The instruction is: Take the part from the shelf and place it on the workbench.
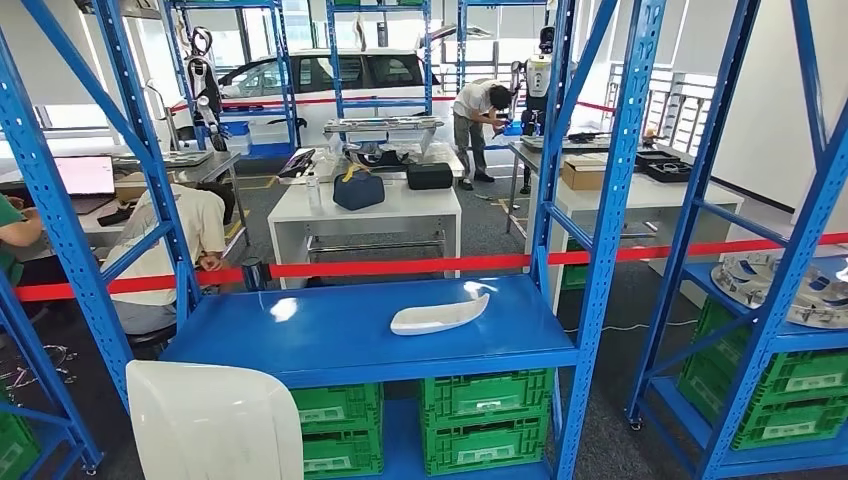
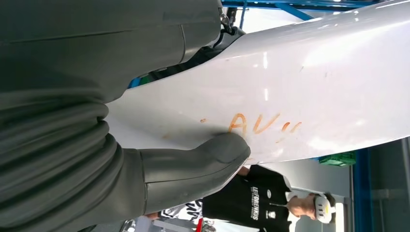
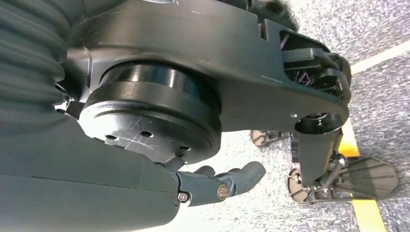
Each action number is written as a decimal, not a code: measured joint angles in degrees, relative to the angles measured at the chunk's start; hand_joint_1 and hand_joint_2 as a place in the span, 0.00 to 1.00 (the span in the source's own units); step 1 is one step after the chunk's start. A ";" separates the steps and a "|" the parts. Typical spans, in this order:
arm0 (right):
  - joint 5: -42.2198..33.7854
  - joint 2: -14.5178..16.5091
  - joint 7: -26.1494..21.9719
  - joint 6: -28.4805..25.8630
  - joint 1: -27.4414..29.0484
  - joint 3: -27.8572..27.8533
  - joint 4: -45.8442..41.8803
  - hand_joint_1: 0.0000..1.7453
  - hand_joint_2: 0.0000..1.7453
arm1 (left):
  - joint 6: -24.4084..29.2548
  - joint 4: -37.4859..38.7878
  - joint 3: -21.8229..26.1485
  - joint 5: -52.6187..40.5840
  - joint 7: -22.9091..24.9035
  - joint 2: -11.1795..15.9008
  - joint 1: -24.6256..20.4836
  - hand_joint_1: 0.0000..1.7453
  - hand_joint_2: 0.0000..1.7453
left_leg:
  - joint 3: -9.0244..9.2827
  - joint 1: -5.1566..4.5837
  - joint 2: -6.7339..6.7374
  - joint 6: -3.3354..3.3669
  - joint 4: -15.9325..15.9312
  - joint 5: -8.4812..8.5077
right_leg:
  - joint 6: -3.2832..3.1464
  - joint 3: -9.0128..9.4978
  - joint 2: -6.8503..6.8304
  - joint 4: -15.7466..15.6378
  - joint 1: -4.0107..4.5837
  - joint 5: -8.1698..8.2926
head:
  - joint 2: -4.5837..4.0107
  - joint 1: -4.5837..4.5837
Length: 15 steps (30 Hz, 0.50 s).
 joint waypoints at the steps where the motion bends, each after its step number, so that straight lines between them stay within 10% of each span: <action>1: 0.04 -0.01 0.01 0.06 0.00 0.00 0.00 0.00 1.00 | 0.00 -0.03 0.14 0.10 -0.01 0.01 0.01 1.00 1.00 | 0.88 -0.20 -0.09 0.52 -1.84 -0.77 | 0.38 -0.13 0.03 -0.13 0.02 0.64 | 0.00 0.02; 4: 0.10 -0.06 0.13 0.15 0.12 0.00 0.01 0.00 1.00 | 0.00 -0.03 0.73 0.43 -0.11 0.09 0.09 1.00 1.00 | -0.48 -0.42 0.15 2.46 -2.20 0.61 | 1.48 -0.67 0.17 -0.34 -0.28 1.39 | -0.02 0.02; 8: 0.13 -0.13 0.28 0.20 0.19 0.00 0.01 0.00 1.00 | -0.02 -0.04 1.36 0.56 -0.34 0.13 0.17 1.00 1.00 | -3.91 -0.48 0.41 3.80 -2.15 3.74 | 1.90 -3.57 0.45 10.42 -0.20 -9.25 | -0.05 0.19; 10: 0.11 -0.13 0.28 0.20 0.15 0.00 0.01 0.00 1.00 | -0.04 -0.05 1.78 0.63 -0.42 0.13 0.23 1.00 1.00 | -6.14 -0.67 0.45 3.81 -1.80 5.30 | 1.76 -3.52 0.50 15.83 -0.07 -10.67 | -0.05 0.23; 13: 0.07 -0.13 0.31 0.20 0.12 0.00 0.01 0.00 1.00 | -0.08 -0.11 2.30 0.68 -0.50 0.13 0.26 1.00 1.00 | -9.39 -0.74 0.52 3.40 -0.76 7.14 | 1.24 3.11 0.52 10.58 0.13 -7.46 | -0.05 0.33; 15: 0.02 -0.14 0.29 0.21 0.02 0.00 0.01 0.00 1.00 | -0.09 -0.31 2.52 0.72 -0.51 0.13 0.25 1.00 1.00 | -10.68 -0.83 0.54 2.82 -0.17 8.11 | 0.75 8.19 0.63 3.05 0.40 -8.65 | -0.05 0.34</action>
